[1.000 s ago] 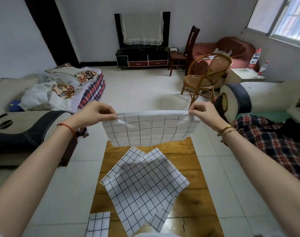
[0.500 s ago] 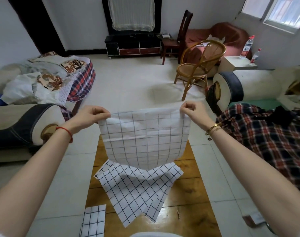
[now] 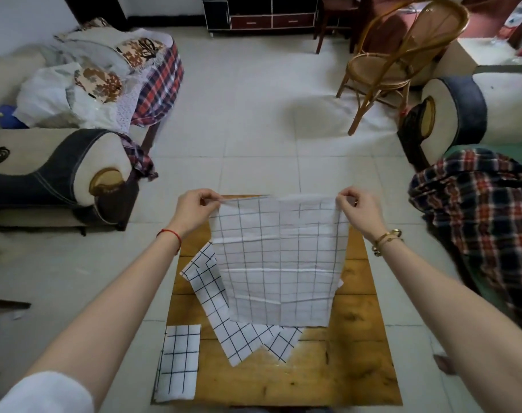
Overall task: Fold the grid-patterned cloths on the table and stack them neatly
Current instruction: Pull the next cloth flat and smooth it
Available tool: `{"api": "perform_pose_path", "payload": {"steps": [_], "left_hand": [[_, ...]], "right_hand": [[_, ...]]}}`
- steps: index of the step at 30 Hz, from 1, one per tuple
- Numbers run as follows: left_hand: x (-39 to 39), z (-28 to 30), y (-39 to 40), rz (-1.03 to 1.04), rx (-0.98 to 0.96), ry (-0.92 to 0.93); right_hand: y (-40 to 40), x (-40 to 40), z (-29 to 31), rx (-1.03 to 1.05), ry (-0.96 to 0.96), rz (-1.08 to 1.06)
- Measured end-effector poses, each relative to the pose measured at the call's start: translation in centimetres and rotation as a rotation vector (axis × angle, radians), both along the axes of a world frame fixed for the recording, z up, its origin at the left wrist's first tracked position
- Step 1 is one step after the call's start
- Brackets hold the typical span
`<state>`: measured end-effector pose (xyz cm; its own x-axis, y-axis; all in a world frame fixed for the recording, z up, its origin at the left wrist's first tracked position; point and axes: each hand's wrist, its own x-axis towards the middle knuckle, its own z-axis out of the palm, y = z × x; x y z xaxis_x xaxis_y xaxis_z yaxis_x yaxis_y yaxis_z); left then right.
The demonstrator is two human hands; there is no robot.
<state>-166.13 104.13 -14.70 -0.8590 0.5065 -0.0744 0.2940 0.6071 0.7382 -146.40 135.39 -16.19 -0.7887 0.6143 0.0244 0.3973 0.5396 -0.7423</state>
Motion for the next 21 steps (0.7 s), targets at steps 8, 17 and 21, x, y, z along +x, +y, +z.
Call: {"api": "perform_pose_path", "payload": {"steps": [8, 17, 21], "left_hand": [[-1.3, -7.6, 1.6, 0.083, -0.033, -0.043], [-1.6, -12.7, 2.3, 0.094, -0.083, -0.083], [-0.7, -13.8, 1.9, 0.063, -0.109, -0.091]], "right_hand": [[1.3, -2.5, -6.9, 0.042, -0.169, 0.027], [2.0, -2.1, -11.4, -0.021, -0.286, 0.009], [2.0, -1.4, -12.6, -0.033, -0.335, 0.01]]}}
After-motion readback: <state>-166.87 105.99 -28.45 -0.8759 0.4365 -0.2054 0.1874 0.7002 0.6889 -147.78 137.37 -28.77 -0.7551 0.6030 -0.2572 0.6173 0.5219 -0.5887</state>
